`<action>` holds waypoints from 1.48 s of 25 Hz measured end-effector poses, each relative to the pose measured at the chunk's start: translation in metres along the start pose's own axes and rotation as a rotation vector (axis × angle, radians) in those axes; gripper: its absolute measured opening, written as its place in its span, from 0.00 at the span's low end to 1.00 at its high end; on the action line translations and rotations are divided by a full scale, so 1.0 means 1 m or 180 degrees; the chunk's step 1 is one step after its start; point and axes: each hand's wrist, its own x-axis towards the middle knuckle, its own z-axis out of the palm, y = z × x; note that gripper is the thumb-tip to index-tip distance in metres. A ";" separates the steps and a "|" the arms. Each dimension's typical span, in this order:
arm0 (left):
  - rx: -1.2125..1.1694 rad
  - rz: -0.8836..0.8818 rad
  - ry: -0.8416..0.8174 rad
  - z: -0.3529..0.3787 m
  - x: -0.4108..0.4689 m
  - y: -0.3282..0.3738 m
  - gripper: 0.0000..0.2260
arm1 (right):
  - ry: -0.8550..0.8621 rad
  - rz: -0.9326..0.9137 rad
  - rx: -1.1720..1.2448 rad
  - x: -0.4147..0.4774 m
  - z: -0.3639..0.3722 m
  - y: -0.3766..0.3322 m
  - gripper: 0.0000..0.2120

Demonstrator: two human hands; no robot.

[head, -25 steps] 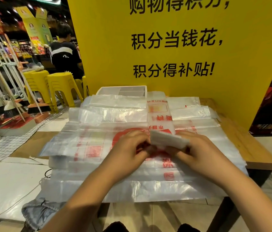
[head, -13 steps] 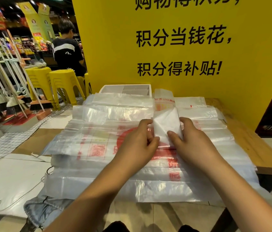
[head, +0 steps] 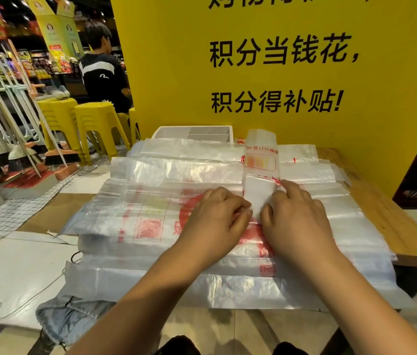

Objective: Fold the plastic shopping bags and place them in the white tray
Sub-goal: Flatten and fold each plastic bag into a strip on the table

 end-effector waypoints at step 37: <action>-0.0601 0.0245 -0.0842 -0.024 0.008 -0.026 0.12 | -0.0410 -0.1560 0.1464 0.004 -0.024 0.069 0.12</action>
